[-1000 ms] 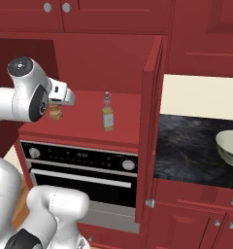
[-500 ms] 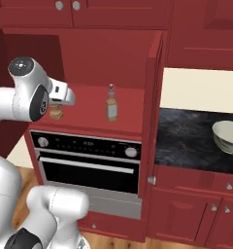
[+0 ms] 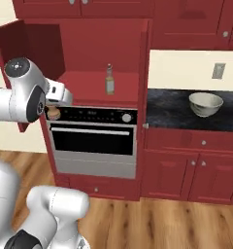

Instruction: Retrieve the bottle and the shaker from the cabinet and place them next to the mixing bowl on the counter. Then add garlic from the fridge to the mixing bowl.

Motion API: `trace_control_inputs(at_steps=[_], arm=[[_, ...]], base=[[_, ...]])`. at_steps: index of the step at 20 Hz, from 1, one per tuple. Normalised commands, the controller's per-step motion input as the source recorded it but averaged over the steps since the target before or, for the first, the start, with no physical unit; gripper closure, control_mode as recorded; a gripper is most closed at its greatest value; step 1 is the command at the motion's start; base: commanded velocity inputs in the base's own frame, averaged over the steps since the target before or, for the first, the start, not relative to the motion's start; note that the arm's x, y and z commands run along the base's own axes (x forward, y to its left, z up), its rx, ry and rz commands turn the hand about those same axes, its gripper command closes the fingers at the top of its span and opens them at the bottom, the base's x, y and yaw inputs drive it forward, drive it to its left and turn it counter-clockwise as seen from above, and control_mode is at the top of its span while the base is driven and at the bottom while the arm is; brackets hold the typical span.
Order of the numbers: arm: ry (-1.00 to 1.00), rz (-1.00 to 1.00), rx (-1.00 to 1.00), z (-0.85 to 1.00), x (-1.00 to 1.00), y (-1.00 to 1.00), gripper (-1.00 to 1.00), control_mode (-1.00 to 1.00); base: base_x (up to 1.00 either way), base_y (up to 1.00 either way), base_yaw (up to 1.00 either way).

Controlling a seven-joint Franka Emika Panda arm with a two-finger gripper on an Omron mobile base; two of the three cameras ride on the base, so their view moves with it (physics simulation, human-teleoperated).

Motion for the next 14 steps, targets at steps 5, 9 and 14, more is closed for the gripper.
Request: trace_control_inputs(at_steps=[5, 9, 14], arm=[[0.0, 0.0, 0.0, 0.0, 0.0, 0.0, 1.0, 1.0], [0.0, 0.0, 0.0, 0.0, 0.0, 0.0, 1.0, 1.0], [0.0, 0.0, 0.0, 0.0, 0.0, 0.0, 1.0, 1.0]], base=[[-0.16, -0.93, -0.26], [0.39, -1.0, 0.0], [0.45, -1.0, 0.01]])
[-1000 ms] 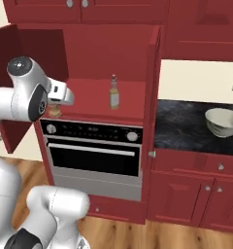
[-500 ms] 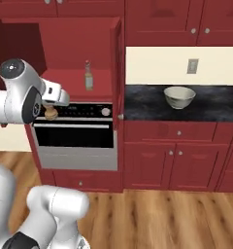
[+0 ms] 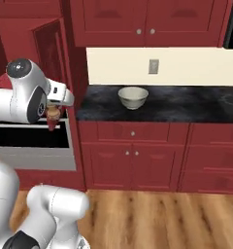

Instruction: Retrieve the bottle and the shaker from the cabinet and place them next to the mixing bowl on the counter. Then add garlic from the fridge to the mixing bowl.

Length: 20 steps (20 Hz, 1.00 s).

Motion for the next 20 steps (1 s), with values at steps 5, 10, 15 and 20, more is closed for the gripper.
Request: trace_control_inputs(at_steps=[5, 10, 15, 20], arm=[[0.0, 0.0, 0.0, 0.0, 0.0, 0.0, 1.0, 1.0], [0.0, 0.0, 0.0, 0.0, 0.0, 0.0, 1.0, 1.0], [0.0, 0.0, 0.0, 0.0, 0.0, 0.0, 1.0, 1.0], [0.0, 0.0, 0.0, 0.0, 0.0, 0.0, 1.0, 1.0]], base=[[0.76, -1.0, 0.04], [1.0, -1.0, 0.21], [0.86, -1.0, 0.2], [0.42, -0.3, 0.03]])
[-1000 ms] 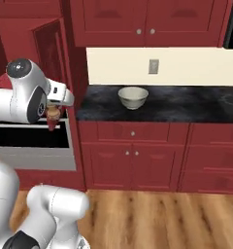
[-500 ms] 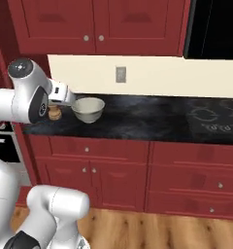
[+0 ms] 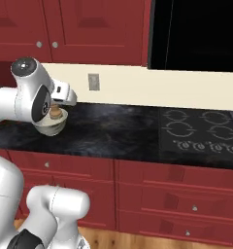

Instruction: Retrieve the bottle and the shaker from the cabinet and place them next to the mixing bowl on the counter. Then add garlic from the fridge to the mixing bowl.

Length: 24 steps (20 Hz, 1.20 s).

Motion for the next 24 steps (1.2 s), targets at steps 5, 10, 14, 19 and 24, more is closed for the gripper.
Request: trace_control_inputs(at_steps=[5, 10, 14, 19, 24], arm=[[0.0, 0.0, 0.0, 0.0, 0.0, 0.0, 1.0, 1.0], [0.0, 0.0, 0.0, 0.0, 0.0, 0.0, 1.0, 1.0], [0.0, 0.0, 0.0, 0.0, 0.0, 0.0, 1.0, 1.0], [0.0, 0.0, 0.0, 0.0, 0.0, 0.0, 1.0, 1.0], [0.0, 0.0, 0.0, 0.0, 0.0, 0.0, 1.0, 1.0]], base=[[0.52, 0.01, -0.16], [0.63, 0.12, -0.26], [0.32, 0.11, -0.22], [0.0, 0.0, -0.03], [0.0, 0.0, 0.0]])
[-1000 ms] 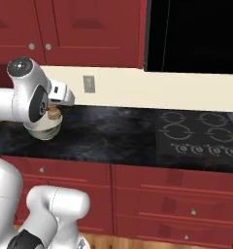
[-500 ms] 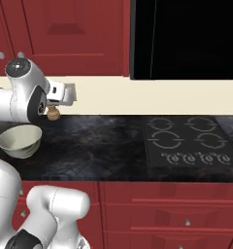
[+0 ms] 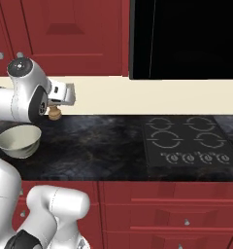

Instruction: Retrieve the bottle and the shaker from the cabinet and place them next to the mixing bowl on the counter. Then add garlic from the fridge to the mixing bowl.

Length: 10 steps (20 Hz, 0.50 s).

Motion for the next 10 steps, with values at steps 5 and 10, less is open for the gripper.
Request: trace_control_inputs(at_steps=[5, 10], arm=[[0.0, 0.0, 0.0, 0.0, 0.0, 0.0, 1.0, 1.0], [0.0, 0.01, -0.01, 0.0, 0.01, 0.05, 1.0, -1.0]], base=[[0.0, 0.0, 0.0], [0.0, 0.0, 0.0]])
